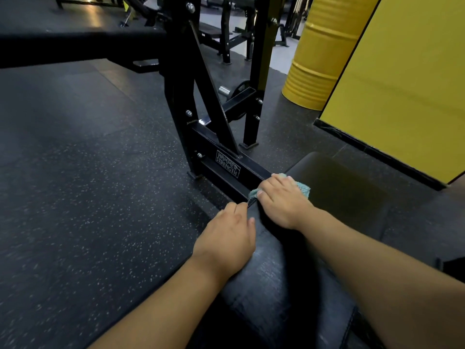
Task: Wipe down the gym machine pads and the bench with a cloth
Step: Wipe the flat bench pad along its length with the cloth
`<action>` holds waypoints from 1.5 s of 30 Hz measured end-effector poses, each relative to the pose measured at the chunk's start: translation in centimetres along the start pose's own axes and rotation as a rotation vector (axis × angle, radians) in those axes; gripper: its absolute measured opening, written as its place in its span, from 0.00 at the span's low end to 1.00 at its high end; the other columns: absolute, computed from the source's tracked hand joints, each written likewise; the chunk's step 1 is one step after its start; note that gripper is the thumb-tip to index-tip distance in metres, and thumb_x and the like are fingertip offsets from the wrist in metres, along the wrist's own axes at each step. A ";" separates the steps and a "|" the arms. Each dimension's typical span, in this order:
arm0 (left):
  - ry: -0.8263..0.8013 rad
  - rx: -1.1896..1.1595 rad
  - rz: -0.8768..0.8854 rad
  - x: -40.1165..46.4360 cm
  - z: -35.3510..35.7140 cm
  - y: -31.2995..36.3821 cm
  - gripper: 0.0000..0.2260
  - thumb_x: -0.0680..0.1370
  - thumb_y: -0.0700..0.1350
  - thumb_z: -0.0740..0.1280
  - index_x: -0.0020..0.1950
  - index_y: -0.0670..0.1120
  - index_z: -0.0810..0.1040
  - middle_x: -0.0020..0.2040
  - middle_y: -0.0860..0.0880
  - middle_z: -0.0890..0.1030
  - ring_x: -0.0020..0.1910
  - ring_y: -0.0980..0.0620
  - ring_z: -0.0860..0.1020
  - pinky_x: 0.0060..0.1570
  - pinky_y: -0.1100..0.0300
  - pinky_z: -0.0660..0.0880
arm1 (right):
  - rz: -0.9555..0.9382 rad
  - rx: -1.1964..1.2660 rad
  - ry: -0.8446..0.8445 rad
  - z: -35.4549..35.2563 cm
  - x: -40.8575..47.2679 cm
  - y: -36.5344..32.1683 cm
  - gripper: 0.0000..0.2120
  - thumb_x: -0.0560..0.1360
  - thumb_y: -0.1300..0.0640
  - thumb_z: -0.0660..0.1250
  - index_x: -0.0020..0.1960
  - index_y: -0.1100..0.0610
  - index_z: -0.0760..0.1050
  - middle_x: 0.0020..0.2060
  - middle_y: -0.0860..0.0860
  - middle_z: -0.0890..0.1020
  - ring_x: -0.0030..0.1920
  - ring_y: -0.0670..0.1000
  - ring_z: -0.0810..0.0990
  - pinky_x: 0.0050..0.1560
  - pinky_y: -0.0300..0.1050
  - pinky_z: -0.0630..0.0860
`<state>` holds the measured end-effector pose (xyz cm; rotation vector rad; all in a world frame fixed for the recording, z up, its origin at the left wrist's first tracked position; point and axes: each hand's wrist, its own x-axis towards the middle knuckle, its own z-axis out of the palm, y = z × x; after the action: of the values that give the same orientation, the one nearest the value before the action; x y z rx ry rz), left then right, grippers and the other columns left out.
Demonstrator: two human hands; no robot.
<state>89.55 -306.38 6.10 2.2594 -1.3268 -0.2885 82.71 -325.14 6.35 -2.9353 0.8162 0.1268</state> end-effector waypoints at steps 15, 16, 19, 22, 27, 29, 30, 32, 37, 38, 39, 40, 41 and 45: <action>-0.088 0.116 -0.134 -3.2 -1.7 -1.0 0.21 0.85 0.57 0.54 0.68 0.44 0.72 0.64 0.44 0.76 0.61 0.45 0.76 0.58 0.53 0.74 | -0.112 0.072 0.027 1.3 -3.5 -5.6 0.19 0.83 0.45 0.46 0.61 0.49 0.72 0.63 0.44 0.74 0.72 0.49 0.64 0.80 0.59 0.49; -0.099 0.113 -0.133 -3.4 -1.8 -1.2 0.21 0.85 0.57 0.54 0.69 0.44 0.72 0.64 0.44 0.76 0.61 0.45 0.76 0.58 0.53 0.74 | -0.114 0.079 0.027 1.4 -3.7 -6.0 0.19 0.83 0.45 0.46 0.61 0.49 0.72 0.62 0.44 0.74 0.72 0.49 0.64 0.80 0.59 0.49; -0.122 0.127 -0.148 -4.3 -2.1 -1.7 0.21 0.85 0.58 0.54 0.69 0.45 0.72 0.65 0.45 0.76 0.62 0.46 0.76 0.58 0.54 0.73 | -0.114 0.109 0.021 1.4 -4.5 -7.1 0.16 0.85 0.46 0.48 0.62 0.49 0.72 0.63 0.44 0.74 0.72 0.49 0.63 0.81 0.59 0.47; -0.121 0.170 -0.155 -5.2 -2.2 -2.5 0.20 0.84 0.59 0.52 0.66 0.47 0.72 0.62 0.46 0.77 0.59 0.46 0.78 0.56 0.54 0.75 | -0.109 0.132 0.011 1.5 -5.2 -8.4 0.17 0.85 0.46 0.48 0.63 0.49 0.72 0.64 0.45 0.74 0.73 0.49 0.63 0.81 0.59 0.45; -0.140 0.406 0.057 -6.8 -1.8 -4.3 0.35 0.75 0.53 0.31 0.67 0.45 0.71 0.60 0.44 0.75 0.55 0.45 0.74 0.44 0.55 0.69 | -0.124 0.145 0.014 1.6 -6.5 -10.5 0.17 0.85 0.46 0.49 0.63 0.50 0.73 0.64 0.45 0.75 0.73 0.49 0.63 0.81 0.57 0.43; -0.133 0.383 0.072 -7.3 -2.1 -4.6 0.29 0.79 0.49 0.37 0.68 0.45 0.71 0.59 0.44 0.75 0.54 0.44 0.75 0.46 0.53 0.74 | -0.138 0.156 0.017 1.6 -6.9 -11.2 0.18 0.85 0.46 0.49 0.64 0.51 0.73 0.65 0.46 0.75 0.73 0.49 0.63 0.82 0.57 0.43; -0.116 0.323 0.056 -7.5 -2.1 -4.7 0.25 0.81 0.49 0.41 0.68 0.47 0.71 0.57 0.45 0.75 0.53 0.45 0.75 0.46 0.53 0.76 | -0.145 0.160 0.021 1.5 -7.0 -11.3 0.18 0.85 0.46 0.49 0.64 0.51 0.73 0.65 0.46 0.75 0.73 0.49 0.63 0.82 0.57 0.43; -0.047 0.190 -0.040 -7.5 -2.5 -4.5 0.15 0.83 0.53 0.50 0.62 0.51 0.72 0.54 0.49 0.77 0.51 0.48 0.77 0.46 0.53 0.76 | -0.157 0.157 0.026 1.2 -7.0 -11.0 0.19 0.85 0.46 0.49 0.66 0.52 0.73 0.66 0.47 0.75 0.74 0.50 0.63 0.82 0.57 0.43; -0.024 0.120 -0.086 -6.2 -2.0 -3.9 0.13 0.83 0.55 0.53 0.61 0.50 0.71 0.54 0.50 0.78 0.52 0.48 0.78 0.51 0.52 0.76 | -0.149 0.123 -0.001 0.4 -6.1 -9.4 0.22 0.86 0.46 0.47 0.68 0.54 0.73 0.69 0.50 0.74 0.75 0.52 0.62 0.82 0.56 0.45; -0.033 0.118 -0.082 -6.0 -2.1 -3.8 0.14 0.84 0.54 0.52 0.62 0.49 0.71 0.55 0.49 0.78 0.53 0.48 0.78 0.52 0.51 0.76 | -0.127 0.121 -0.002 0.4 -5.8 -9.0 0.22 0.86 0.46 0.47 0.67 0.54 0.73 0.69 0.50 0.74 0.75 0.52 0.63 0.82 0.56 0.44; -0.035 0.119 -0.085 -5.7 -2.2 -3.6 0.14 0.84 0.53 0.52 0.62 0.49 0.71 0.56 0.49 0.78 0.54 0.48 0.77 0.53 0.51 0.76 | -0.103 0.120 -0.003 0.3 -5.5 -8.7 0.22 0.86 0.46 0.47 0.67 0.54 0.74 0.69 0.50 0.74 0.75 0.53 0.63 0.82 0.56 0.44; -0.042 0.129 -0.073 -5.5 -2.3 -3.4 0.14 0.85 0.52 0.51 0.63 0.49 0.71 0.57 0.49 0.77 0.55 0.48 0.77 0.54 0.52 0.76 | -0.081 0.120 -0.005 0.3 -5.2 -8.6 0.22 0.85 0.46 0.46 0.67 0.54 0.74 0.69 0.50 0.74 0.75 0.53 0.63 0.82 0.56 0.44; -0.059 0.146 -0.049 -5.4 -2.3 -3.1 0.13 0.86 0.51 0.50 0.64 0.50 0.70 0.58 0.49 0.76 0.56 0.49 0.76 0.56 0.52 0.75 | -0.065 0.119 -0.008 0.3 -5.1 -8.7 0.22 0.85 0.46 0.46 0.67 0.54 0.74 0.69 0.50 0.74 0.76 0.53 0.62 0.82 0.57 0.43; -0.036 0.105 -0.075 -5.5 -2.4 -2.9 0.14 0.86 0.49 0.49 0.63 0.50 0.71 0.59 0.50 0.76 0.58 0.49 0.76 0.58 0.55 0.75 | -0.058 0.127 0.004 0.9 -5.4 -10.0 0.22 0.85 0.47 0.47 0.66 0.55 0.74 0.69 0.51 0.75 0.76 0.55 0.62 0.81 0.59 0.42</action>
<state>90.01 -299.71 6.28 2.4056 -1.3050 -0.2935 83.17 -313.78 6.70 -2.8370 0.7112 0.0618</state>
